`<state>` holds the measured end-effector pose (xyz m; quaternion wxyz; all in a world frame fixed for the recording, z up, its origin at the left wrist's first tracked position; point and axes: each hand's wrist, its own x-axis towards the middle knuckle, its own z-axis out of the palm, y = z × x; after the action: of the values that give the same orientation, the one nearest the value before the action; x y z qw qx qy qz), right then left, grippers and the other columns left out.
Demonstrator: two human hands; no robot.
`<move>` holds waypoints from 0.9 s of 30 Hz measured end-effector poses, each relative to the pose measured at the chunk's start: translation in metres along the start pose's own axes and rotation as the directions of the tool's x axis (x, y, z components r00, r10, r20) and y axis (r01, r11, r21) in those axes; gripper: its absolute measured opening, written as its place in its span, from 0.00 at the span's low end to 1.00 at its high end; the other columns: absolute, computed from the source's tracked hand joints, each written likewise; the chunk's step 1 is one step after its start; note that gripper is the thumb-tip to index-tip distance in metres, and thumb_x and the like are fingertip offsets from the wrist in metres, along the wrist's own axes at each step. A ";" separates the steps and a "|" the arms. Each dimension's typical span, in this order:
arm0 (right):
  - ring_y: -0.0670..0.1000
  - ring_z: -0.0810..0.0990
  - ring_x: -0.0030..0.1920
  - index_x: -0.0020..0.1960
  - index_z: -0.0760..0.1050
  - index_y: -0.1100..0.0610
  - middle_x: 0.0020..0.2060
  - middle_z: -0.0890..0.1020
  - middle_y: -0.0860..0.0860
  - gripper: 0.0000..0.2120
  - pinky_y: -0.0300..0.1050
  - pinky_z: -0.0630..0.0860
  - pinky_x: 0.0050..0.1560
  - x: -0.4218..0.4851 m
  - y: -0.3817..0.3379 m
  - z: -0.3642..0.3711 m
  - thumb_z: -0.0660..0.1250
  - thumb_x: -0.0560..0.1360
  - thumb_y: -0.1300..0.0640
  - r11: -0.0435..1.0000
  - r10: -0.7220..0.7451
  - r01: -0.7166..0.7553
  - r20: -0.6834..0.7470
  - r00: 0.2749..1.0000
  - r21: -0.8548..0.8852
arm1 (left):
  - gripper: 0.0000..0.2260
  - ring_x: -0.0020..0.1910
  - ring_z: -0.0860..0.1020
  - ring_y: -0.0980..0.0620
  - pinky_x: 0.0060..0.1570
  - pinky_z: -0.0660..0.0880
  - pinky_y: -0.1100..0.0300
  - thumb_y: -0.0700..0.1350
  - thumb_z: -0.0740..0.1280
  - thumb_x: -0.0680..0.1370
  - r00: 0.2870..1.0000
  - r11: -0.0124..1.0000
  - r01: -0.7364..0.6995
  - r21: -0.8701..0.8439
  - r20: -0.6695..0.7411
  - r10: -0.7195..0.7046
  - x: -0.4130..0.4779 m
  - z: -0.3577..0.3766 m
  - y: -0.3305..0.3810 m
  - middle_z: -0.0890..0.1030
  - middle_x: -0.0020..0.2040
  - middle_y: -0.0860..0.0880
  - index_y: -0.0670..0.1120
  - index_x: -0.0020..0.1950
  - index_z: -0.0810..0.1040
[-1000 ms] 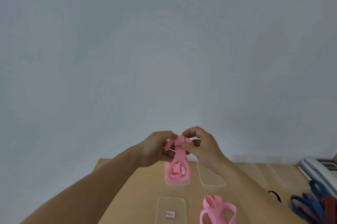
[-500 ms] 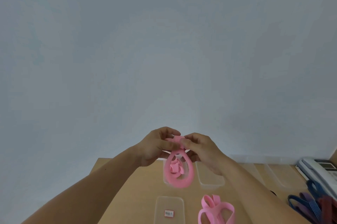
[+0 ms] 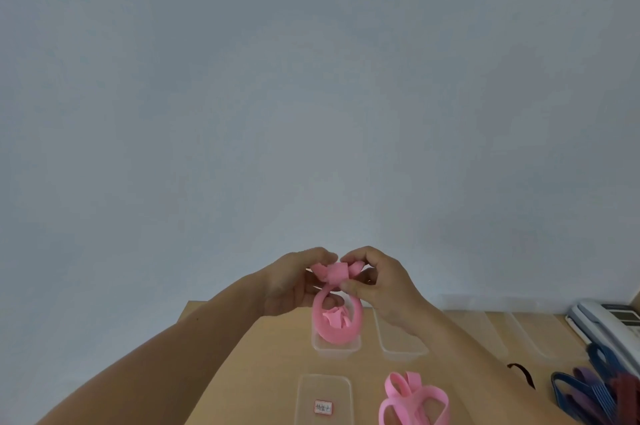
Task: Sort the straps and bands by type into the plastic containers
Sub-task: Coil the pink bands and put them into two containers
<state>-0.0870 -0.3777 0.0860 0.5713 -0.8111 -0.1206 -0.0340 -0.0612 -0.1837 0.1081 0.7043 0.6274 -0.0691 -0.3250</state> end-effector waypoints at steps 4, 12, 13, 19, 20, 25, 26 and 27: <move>0.54 0.83 0.44 0.48 0.78 0.44 0.44 0.83 0.48 0.18 0.48 0.82 0.47 -0.003 0.002 0.003 0.74 0.69 0.66 1.000 -0.023 0.023 -0.010 1.000 -0.010 | 0.18 0.41 0.80 0.42 0.44 0.79 0.56 0.44 0.67 0.78 0.999 0.998 0.040 0.038 -0.010 -0.040 0.001 -0.001 0.002 0.81 0.48 0.37 0.33 0.62 0.78; 0.54 0.84 0.47 0.56 0.78 0.55 0.51 0.83 0.55 0.15 0.50 0.82 0.51 -0.002 -0.003 -0.009 0.74 0.70 0.59 0.974 0.113 -0.128 0.088 0.990 0.188 | 0.12 0.41 0.81 0.45 0.44 0.79 0.57 0.34 0.67 0.77 0.995 0.992 -0.103 0.068 0.007 0.103 -0.002 -0.003 0.003 0.81 0.49 0.38 0.33 0.60 0.77; 0.56 0.84 0.46 0.55 0.79 0.58 0.49 0.83 0.57 0.11 0.50 0.82 0.50 -0.001 -0.005 -0.010 0.73 0.73 0.59 0.961 0.142 -0.159 0.091 0.986 0.227 | 0.11 0.41 0.81 0.44 0.44 0.79 0.56 0.33 0.67 0.77 0.993 0.990 -0.119 0.071 -0.004 0.119 -0.002 -0.003 0.003 0.81 0.49 0.38 0.34 0.59 0.77; 0.53 0.82 0.35 0.49 0.81 0.62 0.38 0.83 0.55 0.11 0.45 0.79 0.37 0.001 -0.013 -0.007 0.69 0.77 0.54 0.949 0.268 -0.279 0.090 0.959 0.145 | 0.17 0.45 0.83 0.39 0.44 0.80 0.54 0.30 0.73 0.72 0.986 0.977 -0.142 0.161 -0.064 0.154 0.000 -0.001 -0.001 0.82 0.53 0.38 0.38 0.59 0.76; 0.52 0.82 0.34 0.47 0.81 0.62 0.36 0.83 0.54 0.11 0.45 0.78 0.36 0.002 -0.013 -0.007 0.69 0.77 0.54 0.949 0.274 -0.283 0.085 0.958 0.141 | 0.17 0.46 0.83 0.40 0.45 0.80 0.52 0.30 0.73 0.72 0.984 0.970 -0.149 0.190 -0.064 0.164 0.000 -0.001 -0.003 0.82 0.53 0.38 0.39 0.59 0.76; 0.52 0.81 0.34 0.46 0.82 0.61 0.36 0.83 0.55 0.05 0.44 0.78 0.33 0.002 -0.011 -0.008 0.71 0.76 0.59 0.960 0.244 -0.247 0.037 0.969 0.128 | 0.21 0.48 0.83 0.46 0.45 0.80 0.55 0.30 0.73 0.71 0.973 0.931 -0.193 0.309 -0.064 0.223 0.002 0.002 -0.007 0.78 0.59 0.43 0.45 0.61 0.75; 0.53 0.81 0.34 0.46 0.82 0.61 0.37 0.83 0.56 0.04 0.44 0.78 0.34 0.002 -0.010 -0.008 0.72 0.75 0.59 0.963 0.236 -0.236 0.016 0.972 0.131 | 0.23 0.47 0.83 0.46 0.44 0.80 0.55 0.31 0.74 0.71 0.973 0.930 -0.183 0.318 -0.077 0.217 0.003 0.003 -0.007 0.76 0.60 0.43 0.46 0.62 0.74; 0.52 0.81 0.34 0.47 0.82 0.61 0.38 0.83 0.56 0.04 0.45 0.79 0.35 0.003 -0.010 -0.008 0.72 0.75 0.60 0.966 0.226 -0.223 -0.008 0.974 0.135 | 0.23 0.46 0.83 0.45 0.43 0.81 0.54 0.33 0.75 0.71 0.974 0.931 -0.164 0.325 -0.098 0.206 0.003 0.004 -0.007 0.76 0.60 0.42 0.45 0.63 0.73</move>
<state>-0.0861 -0.3816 0.0983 0.6256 -0.7793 -0.0234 0.0295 -0.0632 -0.1888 0.1010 0.6258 0.7421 -0.1328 -0.2001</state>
